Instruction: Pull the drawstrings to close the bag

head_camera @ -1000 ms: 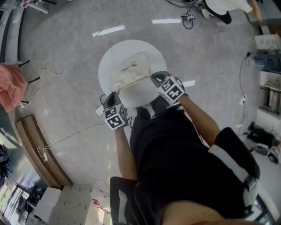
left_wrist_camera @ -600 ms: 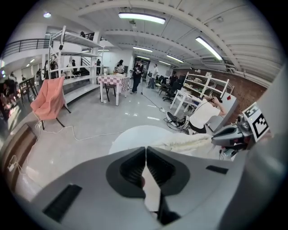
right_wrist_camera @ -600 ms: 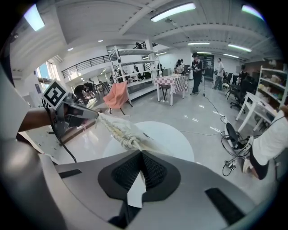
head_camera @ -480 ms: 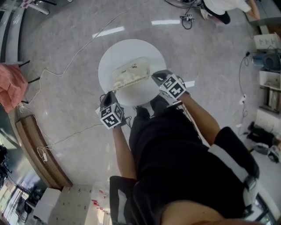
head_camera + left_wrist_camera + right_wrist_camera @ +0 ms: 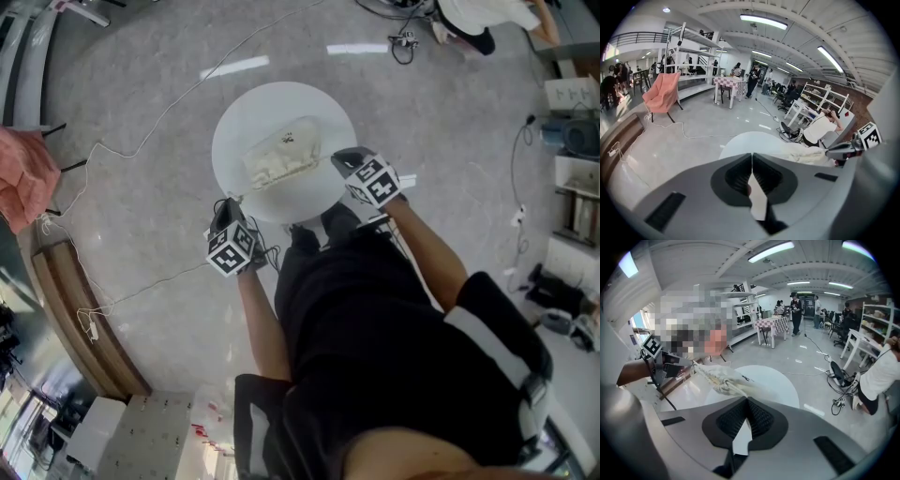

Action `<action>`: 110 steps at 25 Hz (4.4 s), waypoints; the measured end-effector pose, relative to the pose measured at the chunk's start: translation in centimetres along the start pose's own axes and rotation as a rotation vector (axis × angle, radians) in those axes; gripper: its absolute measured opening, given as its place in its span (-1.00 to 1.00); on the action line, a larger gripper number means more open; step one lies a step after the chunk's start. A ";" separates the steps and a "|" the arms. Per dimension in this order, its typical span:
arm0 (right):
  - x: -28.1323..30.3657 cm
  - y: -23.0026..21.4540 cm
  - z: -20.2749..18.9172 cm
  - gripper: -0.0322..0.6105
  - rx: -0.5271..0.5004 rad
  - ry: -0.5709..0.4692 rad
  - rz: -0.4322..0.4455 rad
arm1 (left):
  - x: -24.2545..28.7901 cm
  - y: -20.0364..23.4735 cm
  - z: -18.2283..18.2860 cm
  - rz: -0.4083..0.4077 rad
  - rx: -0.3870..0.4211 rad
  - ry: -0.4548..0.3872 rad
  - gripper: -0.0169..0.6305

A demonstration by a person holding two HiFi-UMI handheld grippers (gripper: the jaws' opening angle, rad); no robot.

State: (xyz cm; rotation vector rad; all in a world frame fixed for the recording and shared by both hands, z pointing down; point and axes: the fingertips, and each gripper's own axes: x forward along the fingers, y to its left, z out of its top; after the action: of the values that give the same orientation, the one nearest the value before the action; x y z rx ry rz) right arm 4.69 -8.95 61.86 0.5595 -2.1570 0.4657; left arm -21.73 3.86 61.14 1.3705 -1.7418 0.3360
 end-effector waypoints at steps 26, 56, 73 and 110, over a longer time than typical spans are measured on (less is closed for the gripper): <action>-2.1 -5.4 -0.9 -0.91 0.208 -0.042 -0.013 | -1.7 5.6 1.3 0.066 -0.019 -0.046 -0.95; -1.8 -5.4 -1.9 -0.91 0.235 -0.026 -0.039 | -2.3 7.3 -0.1 0.114 -0.067 -0.045 -0.95; -3.4 -1.7 2.2 -0.91 0.291 -0.164 0.019 | -1.5 0.6 0.7 0.005 0.082 -0.057 -0.89; -10.8 6.2 10.8 -0.91 0.193 -0.471 0.080 | -11.1 -13.4 9.5 -0.158 0.254 -0.545 -0.95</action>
State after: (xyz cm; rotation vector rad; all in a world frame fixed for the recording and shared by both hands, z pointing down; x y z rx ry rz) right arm 0.45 -6.80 46.09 0.7503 -2.6068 0.6409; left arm -14.08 -0.07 43.31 1.9026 -2.0564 0.0979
